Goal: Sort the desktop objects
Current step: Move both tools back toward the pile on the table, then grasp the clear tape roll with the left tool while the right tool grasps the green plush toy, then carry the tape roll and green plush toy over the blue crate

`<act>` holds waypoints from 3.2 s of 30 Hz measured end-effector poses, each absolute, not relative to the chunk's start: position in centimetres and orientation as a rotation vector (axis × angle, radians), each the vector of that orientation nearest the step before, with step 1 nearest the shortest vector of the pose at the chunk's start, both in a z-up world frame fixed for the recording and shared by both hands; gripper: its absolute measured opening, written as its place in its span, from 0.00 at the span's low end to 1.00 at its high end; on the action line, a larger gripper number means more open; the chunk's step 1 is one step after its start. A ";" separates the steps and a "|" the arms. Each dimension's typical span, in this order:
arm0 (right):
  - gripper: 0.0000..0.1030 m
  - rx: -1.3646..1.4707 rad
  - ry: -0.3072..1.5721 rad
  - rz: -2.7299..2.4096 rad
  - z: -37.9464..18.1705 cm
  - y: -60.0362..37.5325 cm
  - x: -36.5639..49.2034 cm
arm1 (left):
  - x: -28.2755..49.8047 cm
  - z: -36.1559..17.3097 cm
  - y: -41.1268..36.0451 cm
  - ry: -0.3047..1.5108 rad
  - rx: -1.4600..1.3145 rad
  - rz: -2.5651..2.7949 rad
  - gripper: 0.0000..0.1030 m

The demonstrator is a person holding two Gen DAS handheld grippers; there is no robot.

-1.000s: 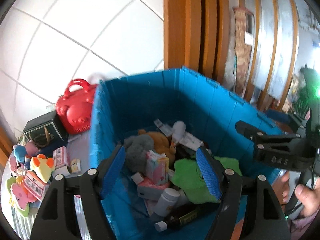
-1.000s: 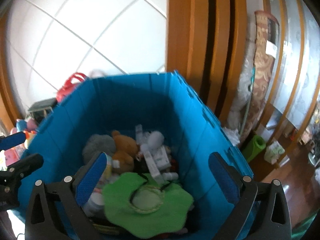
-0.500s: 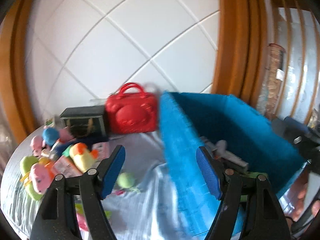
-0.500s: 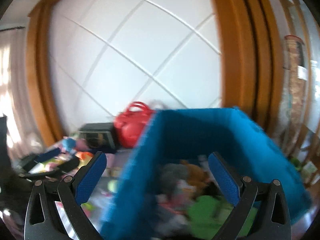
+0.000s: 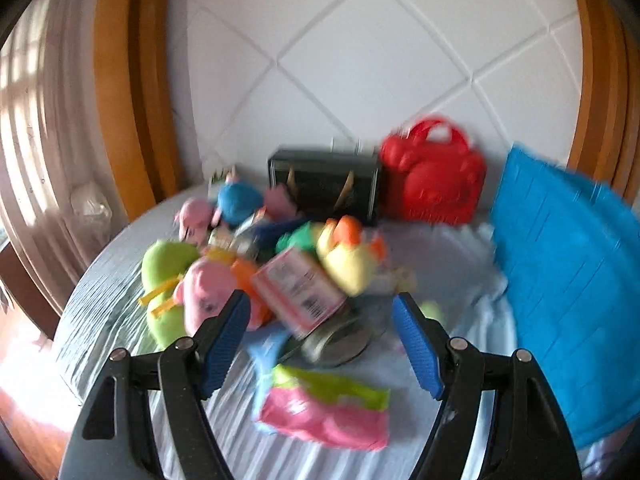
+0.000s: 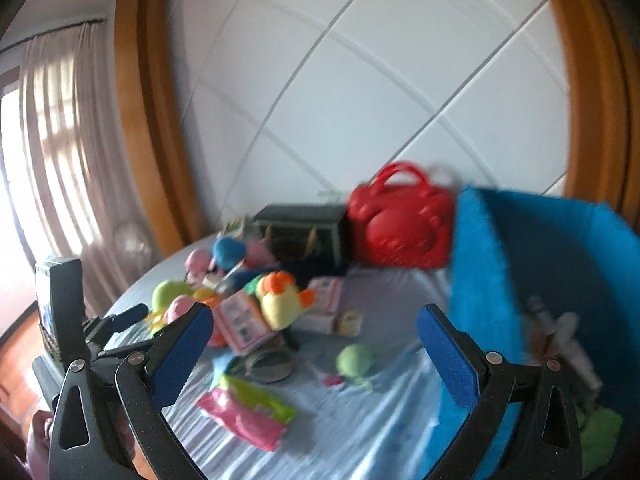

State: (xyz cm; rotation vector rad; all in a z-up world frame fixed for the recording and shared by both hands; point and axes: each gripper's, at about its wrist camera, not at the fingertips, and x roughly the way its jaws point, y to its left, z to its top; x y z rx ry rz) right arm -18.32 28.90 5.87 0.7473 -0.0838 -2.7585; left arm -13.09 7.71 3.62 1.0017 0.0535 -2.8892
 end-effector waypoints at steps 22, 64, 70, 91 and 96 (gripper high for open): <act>1.00 1.562 -0.187 -2.703 -20.6 30.1 -35.2 | -26.3 -18.6 6.1 0.110 1.570 -2.680 0.57; 0.59 0.706 -0.112 -3.065 5.1 31.2 -17.7 | -16.6 8.4 17.1 0.098 0.824 -3.218 0.13; 0.59 0.544 -0.112 -3.251 8.8 37.0 -12.8 | -13.8 11.9 23.7 0.046 0.741 -3.382 0.13; 0.60 1.062 -0.076 -3.466 4.0 62.1 -9.8 | -10.8 9.5 51.4 -0.379 1.480 -3.402 0.13; 0.60 1.150 -0.065 -3.401 2.3 64.2 -10.5 | -11.3 7.9 53.3 -0.431 1.599 -3.320 0.13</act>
